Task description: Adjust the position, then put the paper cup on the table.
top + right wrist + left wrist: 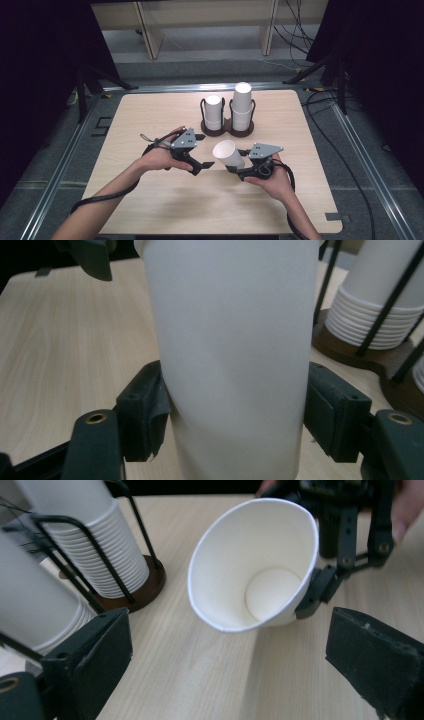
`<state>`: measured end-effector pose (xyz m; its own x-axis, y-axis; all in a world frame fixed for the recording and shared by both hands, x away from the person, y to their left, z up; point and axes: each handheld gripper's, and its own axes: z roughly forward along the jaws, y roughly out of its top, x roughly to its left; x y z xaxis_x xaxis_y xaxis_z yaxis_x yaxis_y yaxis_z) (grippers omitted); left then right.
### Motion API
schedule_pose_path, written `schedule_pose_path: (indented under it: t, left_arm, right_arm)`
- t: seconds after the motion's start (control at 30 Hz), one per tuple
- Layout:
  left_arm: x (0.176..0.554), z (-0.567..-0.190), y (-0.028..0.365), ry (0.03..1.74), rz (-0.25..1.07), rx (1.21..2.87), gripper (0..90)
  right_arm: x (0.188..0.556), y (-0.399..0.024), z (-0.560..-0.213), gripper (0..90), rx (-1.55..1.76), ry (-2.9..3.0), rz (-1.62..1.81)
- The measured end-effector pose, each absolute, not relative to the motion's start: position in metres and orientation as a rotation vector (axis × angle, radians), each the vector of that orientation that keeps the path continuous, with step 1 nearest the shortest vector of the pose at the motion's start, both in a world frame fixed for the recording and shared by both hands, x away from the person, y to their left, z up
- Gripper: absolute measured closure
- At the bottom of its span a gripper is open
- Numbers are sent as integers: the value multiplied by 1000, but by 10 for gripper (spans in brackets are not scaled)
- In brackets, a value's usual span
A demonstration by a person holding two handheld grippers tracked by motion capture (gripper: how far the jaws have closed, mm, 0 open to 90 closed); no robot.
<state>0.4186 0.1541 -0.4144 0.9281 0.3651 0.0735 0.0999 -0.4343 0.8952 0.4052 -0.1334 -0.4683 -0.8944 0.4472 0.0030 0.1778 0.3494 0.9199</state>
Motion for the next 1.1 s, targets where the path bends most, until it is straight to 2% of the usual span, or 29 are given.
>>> schedule_pose_path:
  t: [0.1,0.23,0.67,1.1]
  left_arm:
    - [417,-427,163,406,324,1937,53]
    - [417,-435,167,403,336,1869,55]
    - [404,-416,169,499,352,1775,36]
    - [411,-416,139,533,297,1724,6]
  right_arm:
    - [403,-136,-472,326,594,2306,1588]
    - [401,-140,-472,326,657,2212,1619]
    - [399,-136,-462,326,716,2131,1649]
    - [405,-130,-471,326,771,2086,1706]
